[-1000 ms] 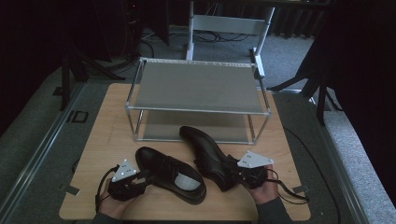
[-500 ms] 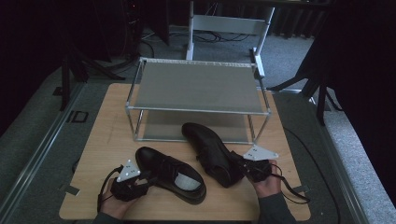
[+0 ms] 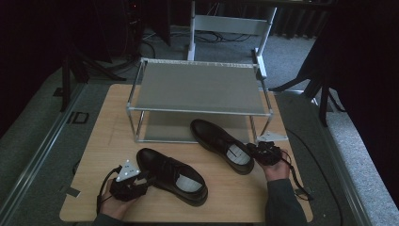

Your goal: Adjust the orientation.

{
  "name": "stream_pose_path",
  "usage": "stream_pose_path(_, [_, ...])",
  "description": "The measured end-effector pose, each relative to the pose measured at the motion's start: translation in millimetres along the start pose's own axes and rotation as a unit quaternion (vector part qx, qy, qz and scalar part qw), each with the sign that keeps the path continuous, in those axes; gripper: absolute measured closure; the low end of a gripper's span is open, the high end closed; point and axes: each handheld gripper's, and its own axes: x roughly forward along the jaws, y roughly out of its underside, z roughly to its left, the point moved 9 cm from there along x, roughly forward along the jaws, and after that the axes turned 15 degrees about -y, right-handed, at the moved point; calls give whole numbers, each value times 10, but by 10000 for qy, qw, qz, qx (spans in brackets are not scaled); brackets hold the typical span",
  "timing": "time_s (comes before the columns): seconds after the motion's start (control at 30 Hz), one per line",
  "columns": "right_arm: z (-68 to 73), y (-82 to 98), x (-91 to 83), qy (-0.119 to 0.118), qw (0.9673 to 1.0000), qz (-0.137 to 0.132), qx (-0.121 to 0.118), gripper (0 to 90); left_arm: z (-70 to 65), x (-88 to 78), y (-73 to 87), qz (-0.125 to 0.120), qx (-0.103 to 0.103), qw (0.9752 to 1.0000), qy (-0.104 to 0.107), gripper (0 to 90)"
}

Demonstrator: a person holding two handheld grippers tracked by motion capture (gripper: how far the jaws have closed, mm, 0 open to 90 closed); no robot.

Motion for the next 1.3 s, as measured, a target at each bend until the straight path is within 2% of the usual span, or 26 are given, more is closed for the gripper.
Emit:
stream_pose_path(0.1, [-91,54,-56,146,9999,51,54,834,47,13,18,69,-27,9999,-90,592])
stream_pose_path(0.17, [-101,62,-89,180,9998,29,74,834,47,13,18,69,-27,9999,-90,590])
stream_pose_path(0.2, [-101,62,-89,180,9998,29,74,815,88,24,25,89,-82,9998,-155,590])
stream_pose_path(0.23, [-80,51,-187,191,9997,-104,60,772,103,24,27,100,-99,9997,-179,584])
stream_pose_path(0.37, [31,-32,-366,326,9987,-375,-63,726,166,24,27,87,-178,9995,-263,582])
stream_pose_path(0.47, [232,-128,-474,72,9979,-614,-197,711,203,30,30,107,-239,9992,-308,580])
stream_pose_path(0.57, [459,-181,-479,-143,9970,-612,-447,699,213,42,35,129,-251,9991,-320,579])
stream_pose_path(0.67, [665,-193,-401,-368,9961,-536,-598,696,190,58,46,181,-194,9992,-287,578])
stream_pose_path(0.8, [890,-170,-210,-673,9944,-367,-722,691,136,87,62,236,-108,9994,-231,582])
stream_pose_path(0.9, [1042,-168,-100,-841,9924,-264,-862,687,126,85,65,236,-143,9995,-173,586])
stream_pose_path(0.93, [1042,-168,-100,-841,9924,-264,-862,687,126,85,65,236,-143,9995,-173,589])
stream_pose_path(0.97, [1092,-178,-76,-901,9916,-265,-887,686,98,88,66,245,-166,9995,-76,589])
stream_pose_path(1.0, [1206,-210,-30,-1082,9893,-282,-941,682,82,90,65,247,-148,9996,-28,594])
stream_pose_path(1.1, [1338,-243,59,-1186,9868,-204,-1086,680,41,86,50,205,-159,9996,84,602])
stream_pose_path(1.23, [1546,-304,159,-1486,9817,-184,-1174,669,15,86,39,187,-154,9996,132,609])
stream_pose_path(1.3, [1672,-351,202,-1670,9778,-191,-1248,658,11,85,37,176,-179,9996,160,612])
